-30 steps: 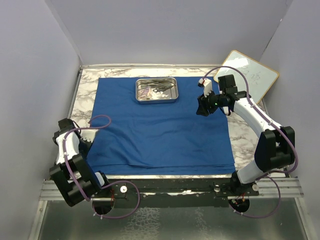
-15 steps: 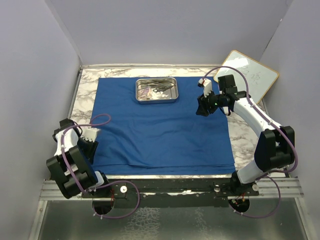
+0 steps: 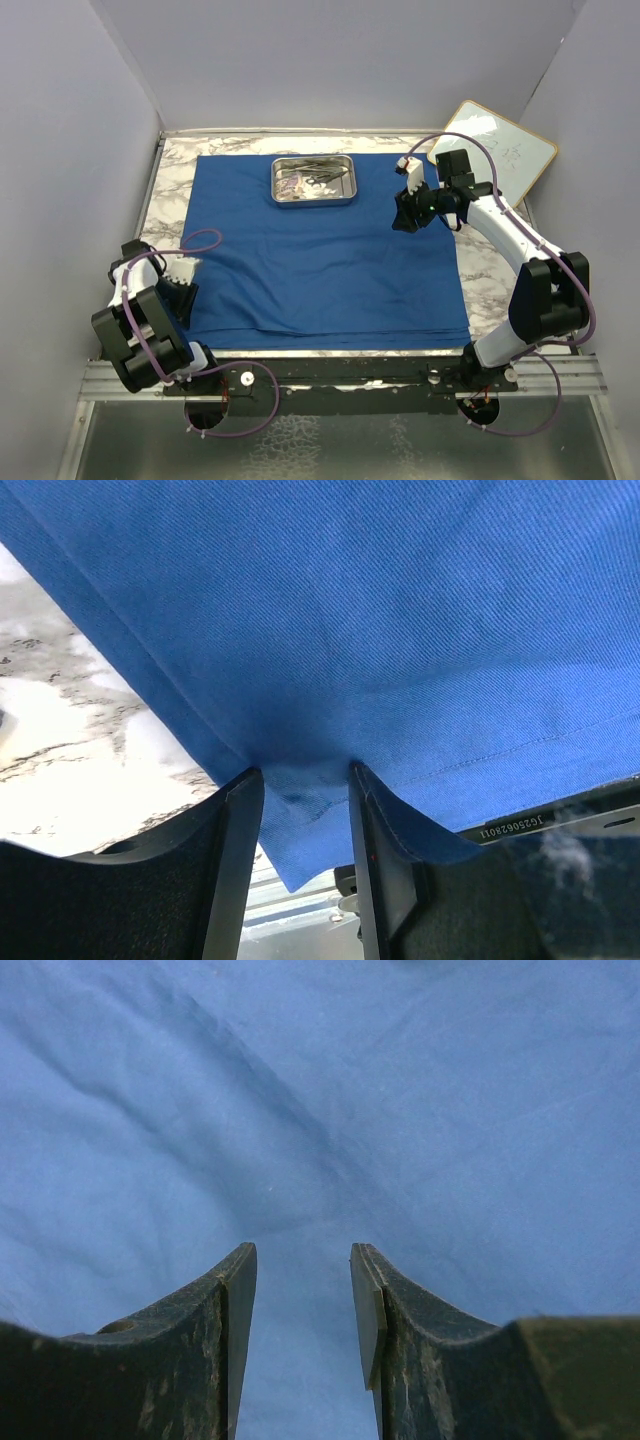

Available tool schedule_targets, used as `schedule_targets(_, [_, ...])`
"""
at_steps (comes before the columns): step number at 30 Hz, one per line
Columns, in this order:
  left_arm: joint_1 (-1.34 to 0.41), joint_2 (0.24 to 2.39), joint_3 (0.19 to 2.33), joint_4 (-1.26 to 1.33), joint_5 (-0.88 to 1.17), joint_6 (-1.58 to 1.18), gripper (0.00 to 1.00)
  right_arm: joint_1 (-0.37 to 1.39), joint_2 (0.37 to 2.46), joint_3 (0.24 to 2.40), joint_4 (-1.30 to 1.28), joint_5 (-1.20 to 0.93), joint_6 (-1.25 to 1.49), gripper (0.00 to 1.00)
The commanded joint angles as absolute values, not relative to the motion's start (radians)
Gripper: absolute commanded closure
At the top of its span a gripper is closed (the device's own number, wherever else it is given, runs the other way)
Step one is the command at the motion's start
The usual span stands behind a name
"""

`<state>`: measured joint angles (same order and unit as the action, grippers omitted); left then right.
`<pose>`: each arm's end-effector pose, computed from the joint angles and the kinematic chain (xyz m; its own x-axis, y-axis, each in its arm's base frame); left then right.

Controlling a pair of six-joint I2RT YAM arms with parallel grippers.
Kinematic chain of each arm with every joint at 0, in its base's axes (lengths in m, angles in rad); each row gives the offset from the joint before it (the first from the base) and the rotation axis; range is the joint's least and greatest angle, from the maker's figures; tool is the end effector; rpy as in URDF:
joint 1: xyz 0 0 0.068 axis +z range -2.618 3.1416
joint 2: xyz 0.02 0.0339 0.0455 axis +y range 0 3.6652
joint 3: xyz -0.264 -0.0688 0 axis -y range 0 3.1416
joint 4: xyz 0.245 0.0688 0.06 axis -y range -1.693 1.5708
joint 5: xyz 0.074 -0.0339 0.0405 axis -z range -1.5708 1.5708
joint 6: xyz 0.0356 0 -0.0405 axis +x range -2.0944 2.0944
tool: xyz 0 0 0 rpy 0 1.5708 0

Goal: Open and lay out the surgical kit
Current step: Smooth out the surgical kit at the center of the board.

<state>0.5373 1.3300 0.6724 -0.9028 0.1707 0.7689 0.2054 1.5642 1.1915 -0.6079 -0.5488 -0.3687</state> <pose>0.1653 0.0914 0.1585 -0.9670 0.2215 -0.1256 0.2359 0.9650 -0.1148 0.3157 0.0847 0.2574 -0.5936 -0.4377 -0.6753 -0.7206 0.6628 0.2037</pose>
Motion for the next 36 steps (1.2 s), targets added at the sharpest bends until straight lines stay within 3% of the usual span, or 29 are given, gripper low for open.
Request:
schedule_targets(1, [0.541, 1.359, 0.651, -0.875, 0.16, 0.778, 0.56, 0.206, 1.577, 1.188, -0.611, -0.58, -0.383, 0.57])
schedule_targets(6, [0.541, 1.376, 0.643, -0.867, 0.162, 0.791, 0.58, 0.206, 1.581, 1.189, -0.611, -0.575, -0.383, 0.57])
schedule_targets(24, [0.541, 1.353, 0.632, -0.857, 0.157, 0.792, 0.99, 0.205, 1.596, 1.193, -0.619, -0.574, -0.39, 0.57])
schedule_targets(36, [0.542, 1.293, 0.696, -0.95, 0.129, 0.832, 1.0, 0.205, 1.599, 1.195, -0.624, -0.575, -0.392, 0.57])
